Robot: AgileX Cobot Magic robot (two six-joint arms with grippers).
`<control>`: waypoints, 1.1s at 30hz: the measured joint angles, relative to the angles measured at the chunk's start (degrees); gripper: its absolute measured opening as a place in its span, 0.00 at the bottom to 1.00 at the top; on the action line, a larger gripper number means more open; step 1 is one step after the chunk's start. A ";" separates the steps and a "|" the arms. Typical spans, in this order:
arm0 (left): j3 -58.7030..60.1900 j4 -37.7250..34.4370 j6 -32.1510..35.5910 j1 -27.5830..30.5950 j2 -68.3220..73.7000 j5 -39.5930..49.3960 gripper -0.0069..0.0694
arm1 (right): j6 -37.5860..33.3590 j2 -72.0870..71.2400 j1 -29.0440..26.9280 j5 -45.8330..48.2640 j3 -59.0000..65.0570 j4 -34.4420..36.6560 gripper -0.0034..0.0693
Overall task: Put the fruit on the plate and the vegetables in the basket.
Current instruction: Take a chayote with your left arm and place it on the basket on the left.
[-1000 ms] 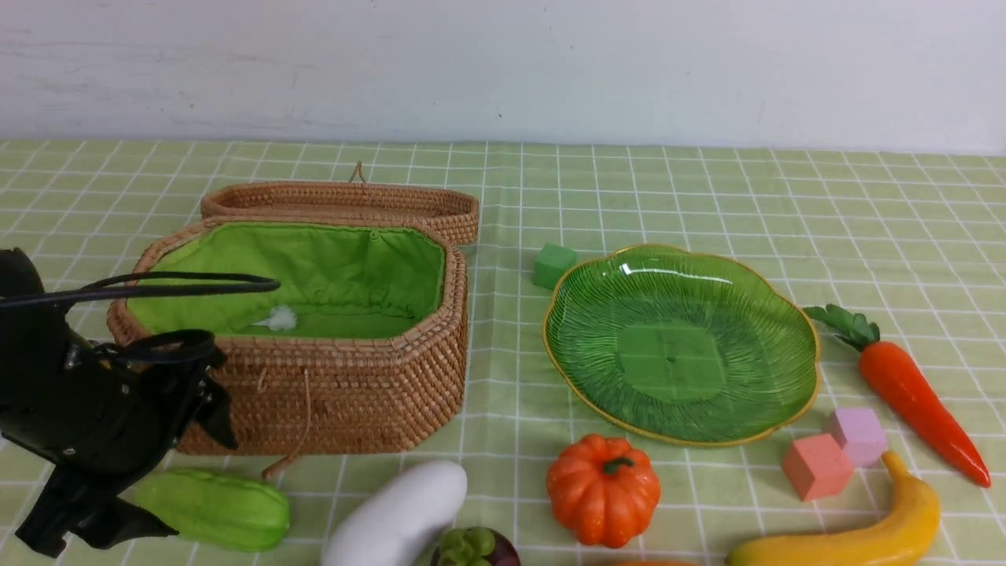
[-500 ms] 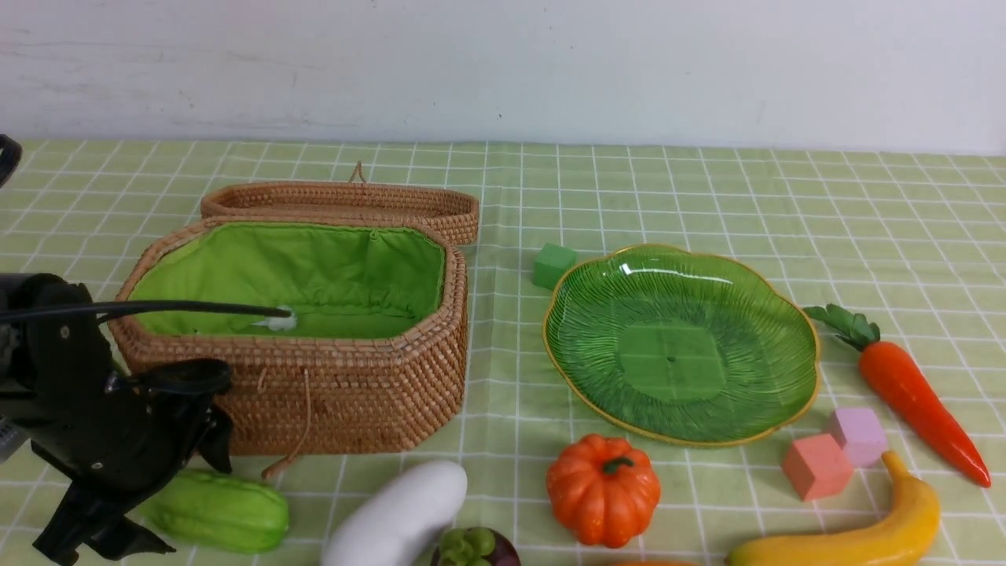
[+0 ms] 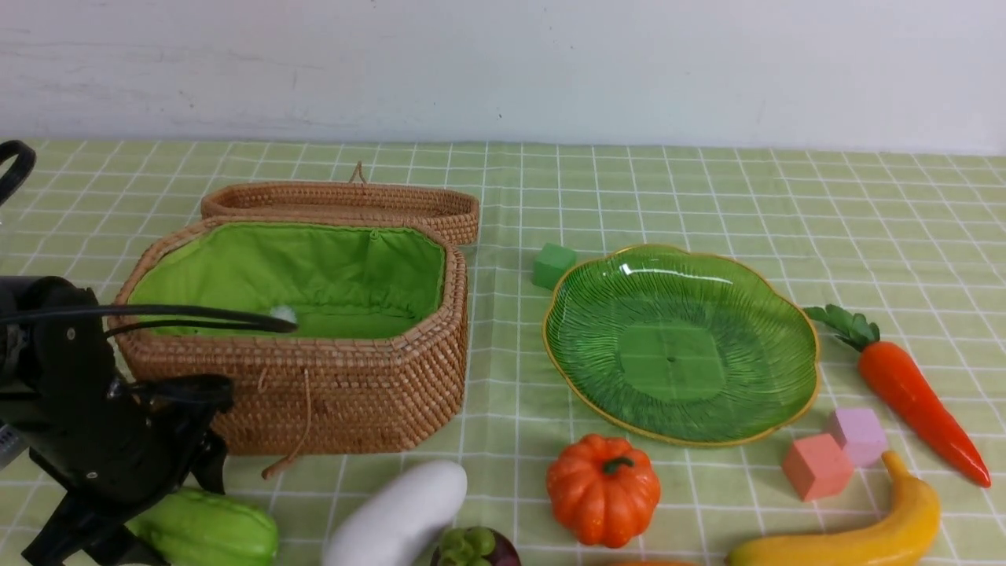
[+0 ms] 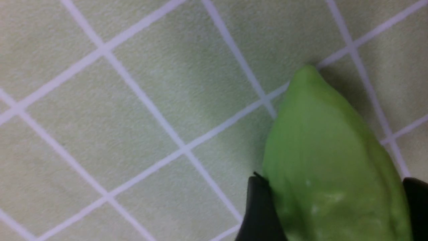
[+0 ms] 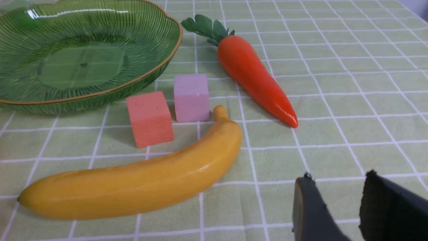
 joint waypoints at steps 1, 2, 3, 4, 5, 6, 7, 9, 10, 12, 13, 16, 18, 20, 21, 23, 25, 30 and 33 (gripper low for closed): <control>0.00 0.00 1.52 0.00 -0.87 1.47 0.71 | 0.00 0.00 0.00 0.00 0.00 0.00 0.38; 0.00 0.00 3.96 0.00 -2.22 3.45 0.71 | 0.00 0.00 0.00 0.00 0.00 0.00 0.38; 0.00 0.00 6.46 0.00 -3.63 5.27 0.71 | 0.00 0.00 0.00 0.00 0.00 0.00 0.38; 0.00 0.00 8.83 0.00 -5.28 6.71 0.71 | 0.00 0.00 0.00 0.00 0.00 0.00 0.38; 0.00 -0.16 11.56 0.00 -6.76 8.37 0.71 | 0.00 0.00 0.00 0.00 0.00 0.00 0.38; 0.00 -0.52 16.30 0.00 -9.20 9.85 0.71 | 0.00 0.00 0.00 0.00 0.00 0.00 0.38; 0.00 -0.95 20.61 0.00 -11.32 11.18 0.71 | 0.00 0.00 0.00 0.00 0.00 0.00 0.38; -0.59 -1.87 28.69 0.00 -15.09 13.14 0.71 | 0.00 0.00 0.00 0.00 0.00 0.00 0.38; -1.23 -2.23 33.27 0.00 -17.02 13.55 0.71 | 0.00 0.00 0.00 0.00 0.00 0.00 0.38; -2.95 -2.35 42.53 0.00 -20.23 12.73 0.71 | 0.00 0.00 0.00 0.00 0.00 0.00 0.38; -3.73 -2.35 47.09 0.00 -21.18 11.74 0.71 | 0.00 0.00 0.00 0.00 0.00 0.00 0.38; -6.74 -2.25 58.14 0.00 -22.62 5.37 0.71 | 0.00 0.00 0.00 0.00 0.00 0.00 0.38; -9.54 -2.23 63.06 0.00 -21.73 0.46 0.71 | 0.00 0.00 0.00 0.00 0.00 0.00 0.38; -13.51 -2.07 66.64 0.00 -18.93 -2.76 0.71 | 0.00 0.00 0.00 0.00 0.00 0.00 0.38; -15.41 -2.07 67.70 0.00 -17.37 -3.55 0.71 | 0.00 0.00 0.00 0.00 0.00 0.00 0.38; -19.93 -1.86 69.03 0.00 -13.34 -4.86 0.71 | 0.00 0.00 0.00 0.00 0.00 0.00 0.38; -24.55 -1.66 69.26 0.00 -8.53 -6.96 0.71 | 0.00 0.00 0.00 0.00 0.00 0.00 0.38; -30.84 -1.47 68.14 -0.18 1.08 -8.66 0.71 | 0.00 0.00 0.00 0.00 0.00 0.00 0.38; -31.38 -1.45 67.99 -0.24 4.49 -8.38 0.71 | 0.00 0.00 0.00 0.00 0.00 0.00 0.38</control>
